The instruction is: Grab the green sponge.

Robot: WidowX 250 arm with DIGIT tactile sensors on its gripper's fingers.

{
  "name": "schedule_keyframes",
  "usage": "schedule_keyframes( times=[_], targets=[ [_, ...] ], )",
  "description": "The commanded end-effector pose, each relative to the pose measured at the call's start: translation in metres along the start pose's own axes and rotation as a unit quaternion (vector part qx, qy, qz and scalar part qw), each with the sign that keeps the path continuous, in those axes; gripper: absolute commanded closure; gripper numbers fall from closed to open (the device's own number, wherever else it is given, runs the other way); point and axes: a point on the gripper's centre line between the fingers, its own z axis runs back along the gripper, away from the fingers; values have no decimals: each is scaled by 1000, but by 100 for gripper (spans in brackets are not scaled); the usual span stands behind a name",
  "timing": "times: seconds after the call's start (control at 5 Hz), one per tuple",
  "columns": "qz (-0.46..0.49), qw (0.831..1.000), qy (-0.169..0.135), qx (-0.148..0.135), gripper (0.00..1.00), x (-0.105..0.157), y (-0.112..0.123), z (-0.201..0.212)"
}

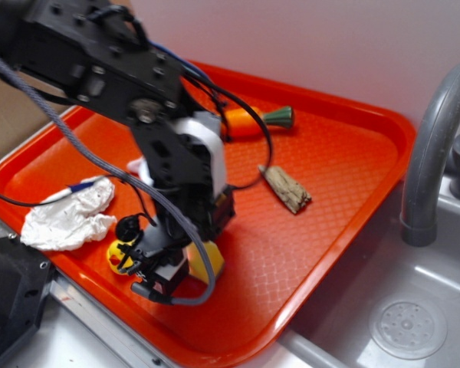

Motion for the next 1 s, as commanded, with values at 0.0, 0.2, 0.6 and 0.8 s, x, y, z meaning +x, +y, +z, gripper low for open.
schedule_keyframes(
  times=[0.0,0.2,0.6,0.8],
  targets=[
    [248,968,-34,12,100,-18,12,60],
    [366,929,-42,-20,100,-28,20,108],
    [584,805,-85,-52,100,-61,34,199],
    [681,726,-86,-37,100,-69,41,187]
  ],
)
